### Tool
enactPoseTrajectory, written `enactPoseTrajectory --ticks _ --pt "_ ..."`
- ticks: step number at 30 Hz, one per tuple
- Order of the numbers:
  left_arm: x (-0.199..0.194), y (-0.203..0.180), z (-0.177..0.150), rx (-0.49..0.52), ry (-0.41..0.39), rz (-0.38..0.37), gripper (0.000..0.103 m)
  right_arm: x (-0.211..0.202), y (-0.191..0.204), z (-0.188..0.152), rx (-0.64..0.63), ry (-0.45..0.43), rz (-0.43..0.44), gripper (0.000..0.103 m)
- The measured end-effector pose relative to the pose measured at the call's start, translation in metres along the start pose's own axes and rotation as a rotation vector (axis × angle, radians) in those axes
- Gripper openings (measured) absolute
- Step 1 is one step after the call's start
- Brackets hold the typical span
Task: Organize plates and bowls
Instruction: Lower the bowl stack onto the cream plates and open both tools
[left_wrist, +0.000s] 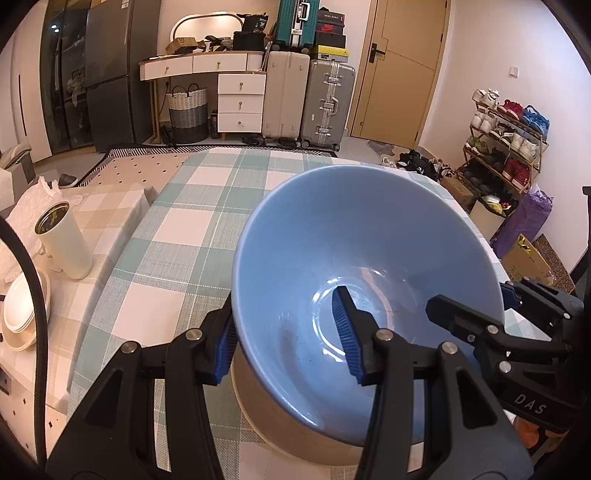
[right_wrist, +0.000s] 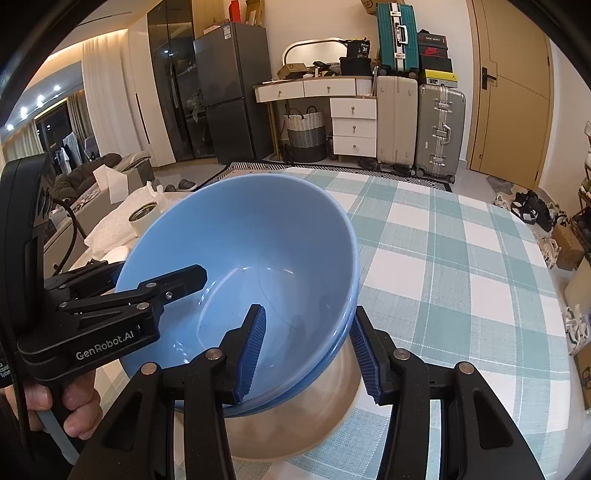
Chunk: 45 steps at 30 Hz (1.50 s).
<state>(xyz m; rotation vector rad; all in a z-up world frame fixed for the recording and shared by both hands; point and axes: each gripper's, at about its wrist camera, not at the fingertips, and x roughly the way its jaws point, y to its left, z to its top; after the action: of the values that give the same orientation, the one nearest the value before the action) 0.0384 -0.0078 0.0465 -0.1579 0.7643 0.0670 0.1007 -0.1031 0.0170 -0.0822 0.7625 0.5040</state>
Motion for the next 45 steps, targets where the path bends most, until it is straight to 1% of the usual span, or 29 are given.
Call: enactPoseTrajectory --ticks 5,10,14,22,28,35,37,38,39,41,42,43,45 --pt "0.013 0.0 -0.002 0.007 0.012 0.019 0.045 0.006 0.0 -0.002 0.003 0.012 -0.002 0.048" --pt "0.025 -0.002 -0.003 0.011 0.023 0.01 0.045 0.012 -0.003 -0.005 0.016 0.025 -0.008 0.048" --pt "0.032 -0.004 -0.003 0.024 0.025 0.019 0.045 0.014 -0.006 -0.005 0.026 0.03 -0.01 0.048" --pt "0.046 0.003 -0.001 0.009 0.022 0.01 0.045 0.016 -0.009 0.0 0.04 0.024 -0.008 0.048" --pt "0.049 0.008 -0.001 -0.007 0.013 0.001 0.045 0.018 -0.009 0.004 0.036 0.022 -0.015 0.048" --pt "0.049 0.007 -0.001 0.011 0.007 0.001 0.045 0.02 -0.011 0.003 0.025 0.023 -0.02 0.048" --pt "0.05 0.008 -0.001 0.01 0.006 -0.005 0.049 0.02 -0.011 0.001 0.027 0.018 -0.013 0.051" --pt "0.048 0.008 -0.001 0.009 0.004 -0.012 0.054 0.018 -0.012 0.0 0.025 0.01 -0.012 0.051" --pt "0.047 0.009 -0.001 0.007 -0.001 -0.017 0.062 0.016 -0.011 0.0 0.02 0.002 -0.012 0.053" --pt "0.044 0.009 -0.002 0.013 -0.011 -0.015 0.069 0.013 -0.011 0.0 0.008 -0.011 -0.019 0.06" --pt "0.044 0.01 -0.002 0.019 -0.015 -0.014 0.071 0.012 -0.011 -0.001 0.004 -0.016 -0.018 0.068" --pt "0.042 0.01 -0.003 0.023 -0.017 -0.013 0.072 0.01 -0.011 -0.001 0.001 -0.023 -0.011 0.073" --pt "0.04 0.01 -0.004 0.03 -0.019 -0.012 0.074 0.007 -0.011 -0.002 -0.008 -0.032 -0.007 0.074"
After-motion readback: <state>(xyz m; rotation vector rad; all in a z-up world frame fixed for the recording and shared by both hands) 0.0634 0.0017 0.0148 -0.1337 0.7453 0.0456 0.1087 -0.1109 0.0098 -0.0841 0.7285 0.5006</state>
